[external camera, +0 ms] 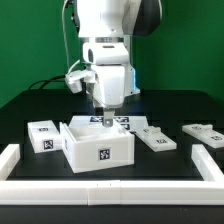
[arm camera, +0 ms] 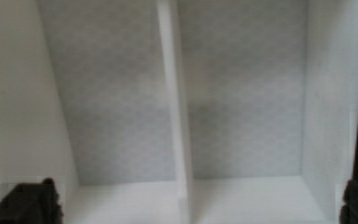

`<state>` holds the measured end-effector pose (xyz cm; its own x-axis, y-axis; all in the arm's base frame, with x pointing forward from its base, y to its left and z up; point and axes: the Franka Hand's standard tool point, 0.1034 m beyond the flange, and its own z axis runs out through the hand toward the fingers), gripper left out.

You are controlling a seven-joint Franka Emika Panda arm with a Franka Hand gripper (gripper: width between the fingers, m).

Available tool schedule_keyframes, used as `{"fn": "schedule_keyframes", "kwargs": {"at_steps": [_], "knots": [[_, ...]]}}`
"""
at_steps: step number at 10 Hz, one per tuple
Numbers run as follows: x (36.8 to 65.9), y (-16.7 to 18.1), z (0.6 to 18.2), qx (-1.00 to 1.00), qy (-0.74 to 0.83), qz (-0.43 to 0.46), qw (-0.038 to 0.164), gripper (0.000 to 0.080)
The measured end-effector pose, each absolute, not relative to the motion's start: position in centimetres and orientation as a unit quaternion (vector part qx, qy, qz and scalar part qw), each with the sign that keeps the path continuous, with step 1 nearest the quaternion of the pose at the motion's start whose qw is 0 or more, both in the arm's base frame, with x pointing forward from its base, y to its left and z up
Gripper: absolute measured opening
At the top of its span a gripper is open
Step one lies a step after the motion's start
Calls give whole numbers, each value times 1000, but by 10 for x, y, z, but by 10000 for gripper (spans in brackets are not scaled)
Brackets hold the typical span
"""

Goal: Assemble cabinet

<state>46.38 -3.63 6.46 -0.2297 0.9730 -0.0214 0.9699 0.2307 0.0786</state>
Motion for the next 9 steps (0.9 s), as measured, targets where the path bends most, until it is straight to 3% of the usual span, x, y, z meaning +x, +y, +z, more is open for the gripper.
{"fn": "schedule_keyframes", "kwargs": {"at_steps": [4, 9], "knots": [[457, -37, 63, 619, 785, 22, 30, 798], [414, -38, 43, 618, 786, 2, 0, 798]]}}
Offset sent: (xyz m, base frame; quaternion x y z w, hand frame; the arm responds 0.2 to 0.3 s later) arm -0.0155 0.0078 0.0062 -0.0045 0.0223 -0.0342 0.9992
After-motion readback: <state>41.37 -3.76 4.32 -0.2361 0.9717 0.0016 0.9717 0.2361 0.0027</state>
